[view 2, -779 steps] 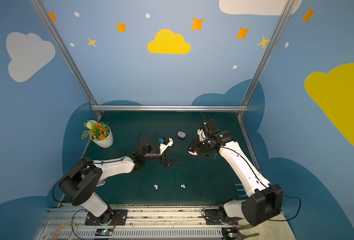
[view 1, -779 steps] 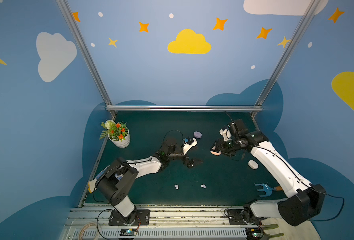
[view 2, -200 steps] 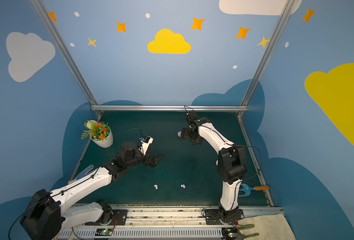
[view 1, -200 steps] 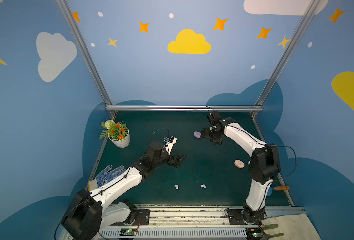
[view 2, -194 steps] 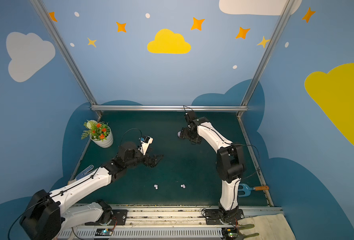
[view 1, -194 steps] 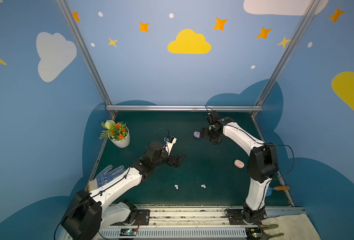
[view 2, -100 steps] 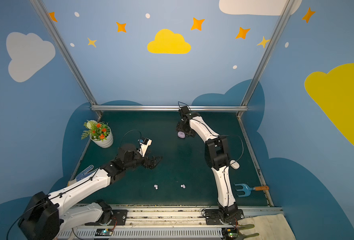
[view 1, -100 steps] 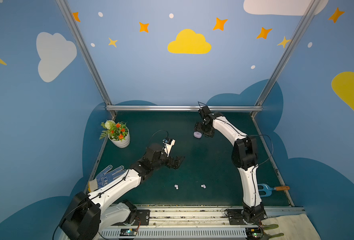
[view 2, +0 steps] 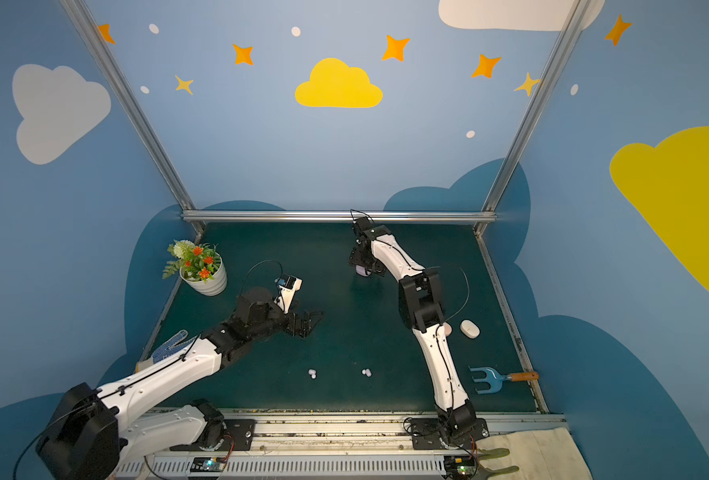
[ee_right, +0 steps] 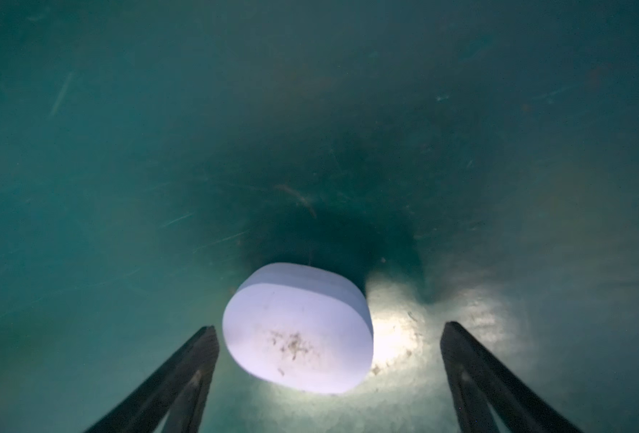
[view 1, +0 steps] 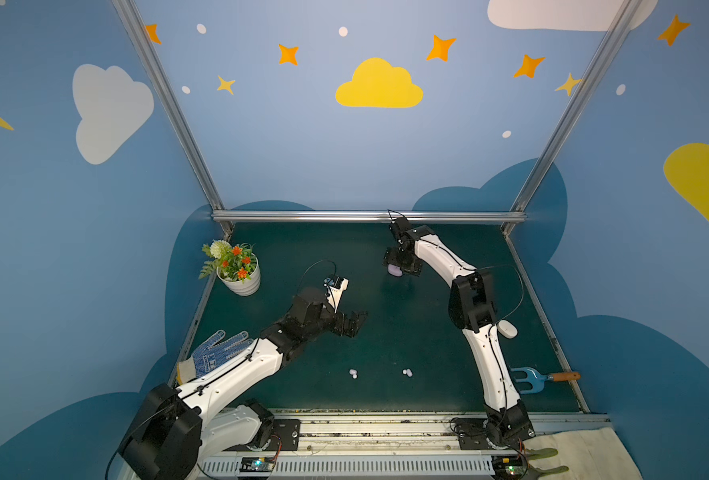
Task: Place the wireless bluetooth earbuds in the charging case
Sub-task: 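Close the right gripper on the lavender case and lift it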
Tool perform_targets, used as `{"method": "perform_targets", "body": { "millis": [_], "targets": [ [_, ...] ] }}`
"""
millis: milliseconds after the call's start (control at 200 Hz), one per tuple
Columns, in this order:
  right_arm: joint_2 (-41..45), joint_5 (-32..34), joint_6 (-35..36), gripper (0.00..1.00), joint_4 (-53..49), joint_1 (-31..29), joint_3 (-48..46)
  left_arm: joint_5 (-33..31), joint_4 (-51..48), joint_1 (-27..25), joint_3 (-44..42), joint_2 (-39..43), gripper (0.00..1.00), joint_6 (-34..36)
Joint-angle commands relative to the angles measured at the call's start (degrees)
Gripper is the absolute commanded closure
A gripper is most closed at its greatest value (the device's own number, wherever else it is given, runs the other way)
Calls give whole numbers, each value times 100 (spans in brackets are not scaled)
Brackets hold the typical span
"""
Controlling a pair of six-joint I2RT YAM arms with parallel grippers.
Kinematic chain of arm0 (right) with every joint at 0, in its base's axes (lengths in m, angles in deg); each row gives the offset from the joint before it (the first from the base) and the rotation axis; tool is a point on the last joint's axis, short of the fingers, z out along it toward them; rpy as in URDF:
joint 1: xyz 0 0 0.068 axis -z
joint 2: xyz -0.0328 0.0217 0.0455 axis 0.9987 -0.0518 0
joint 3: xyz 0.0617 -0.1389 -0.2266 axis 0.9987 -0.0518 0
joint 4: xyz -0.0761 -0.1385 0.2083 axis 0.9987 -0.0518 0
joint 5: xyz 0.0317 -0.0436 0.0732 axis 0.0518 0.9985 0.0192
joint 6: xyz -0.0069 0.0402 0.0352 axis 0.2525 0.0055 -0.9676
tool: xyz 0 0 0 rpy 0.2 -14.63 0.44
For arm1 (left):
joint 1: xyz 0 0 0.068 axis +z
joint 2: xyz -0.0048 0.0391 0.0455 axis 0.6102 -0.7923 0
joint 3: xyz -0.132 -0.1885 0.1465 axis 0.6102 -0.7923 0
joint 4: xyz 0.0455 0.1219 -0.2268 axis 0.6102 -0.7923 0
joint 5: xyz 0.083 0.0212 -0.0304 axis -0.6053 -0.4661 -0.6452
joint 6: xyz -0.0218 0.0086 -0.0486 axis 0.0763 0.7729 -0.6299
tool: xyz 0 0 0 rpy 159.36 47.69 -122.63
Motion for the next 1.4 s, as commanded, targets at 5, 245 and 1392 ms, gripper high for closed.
{"method": "perform_targets", "body": {
  "millis": [5,245,1392],
  "targets": [
    [-150,66,-113,9,-96,-49,188,-71,73,30,-65,50,0,-7],
    [-273,1,-124,13,-78,-66,223,-63,97,48,-60,2,0,-8],
    [780,-347,211,48,333,-161,-904,71,-144,57,83,-38,0,339]
  ]
}}
